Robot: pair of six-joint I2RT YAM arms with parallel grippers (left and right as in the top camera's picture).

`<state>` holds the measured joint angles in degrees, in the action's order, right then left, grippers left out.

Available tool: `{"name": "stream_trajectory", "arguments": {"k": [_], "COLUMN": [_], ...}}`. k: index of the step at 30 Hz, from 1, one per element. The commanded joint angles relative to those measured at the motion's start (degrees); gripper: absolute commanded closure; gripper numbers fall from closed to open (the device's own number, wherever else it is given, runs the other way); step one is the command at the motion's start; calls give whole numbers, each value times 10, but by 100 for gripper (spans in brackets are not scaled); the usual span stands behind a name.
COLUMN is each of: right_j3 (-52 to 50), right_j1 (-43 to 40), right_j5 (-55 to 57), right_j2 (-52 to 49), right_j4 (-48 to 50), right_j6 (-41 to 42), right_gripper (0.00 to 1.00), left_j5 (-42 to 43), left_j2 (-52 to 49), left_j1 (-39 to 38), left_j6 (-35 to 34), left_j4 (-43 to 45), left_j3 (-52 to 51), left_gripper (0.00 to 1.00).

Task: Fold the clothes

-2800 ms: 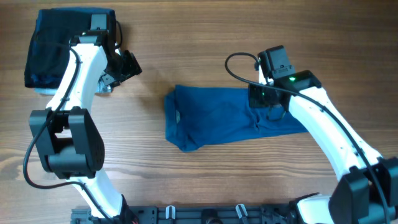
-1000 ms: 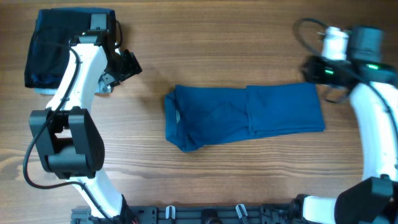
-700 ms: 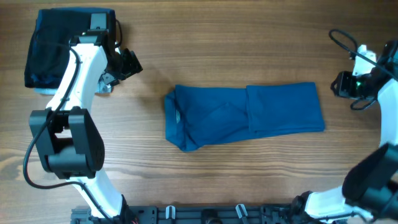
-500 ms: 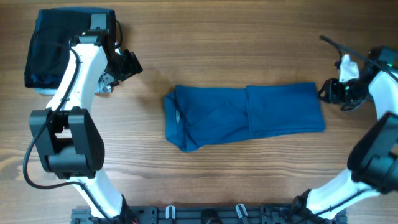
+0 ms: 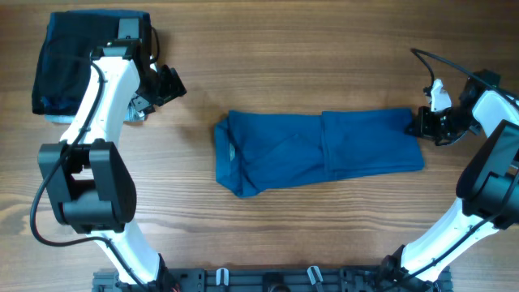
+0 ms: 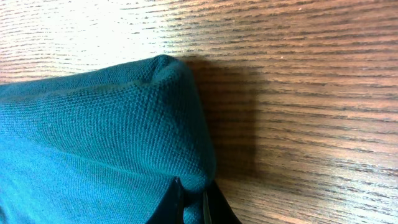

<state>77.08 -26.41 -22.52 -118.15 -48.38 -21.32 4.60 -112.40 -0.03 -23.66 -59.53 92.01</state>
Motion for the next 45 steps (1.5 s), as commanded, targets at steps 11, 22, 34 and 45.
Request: {"name": "stream_trajectory", "arguments": {"k": [11, 22, 34, 45], "right_j3": [272, 335, 294, 61], "right_j1": [-36, 32, 252, 462], "right_j5": [149, 76, 44, -5], "right_j2": [1, 111, 129, 126], "right_j4": [-172, -246, -339, -137], "right_j6": [31, 20, 45, 113], "right_gripper": [96, 96, 96, 96], "left_j5": [7, 7, 7, 7], "left_j2": [15, 15, 15, 15], "left_j1": [2, 2, 2, 2], "left_j6": [7, 7, 7, 7], "left_j4": [2, 10, 19, 22], "left_j3": [2, 2, 2, 2], "left_gripper": [25, 25, 24, 23]}}
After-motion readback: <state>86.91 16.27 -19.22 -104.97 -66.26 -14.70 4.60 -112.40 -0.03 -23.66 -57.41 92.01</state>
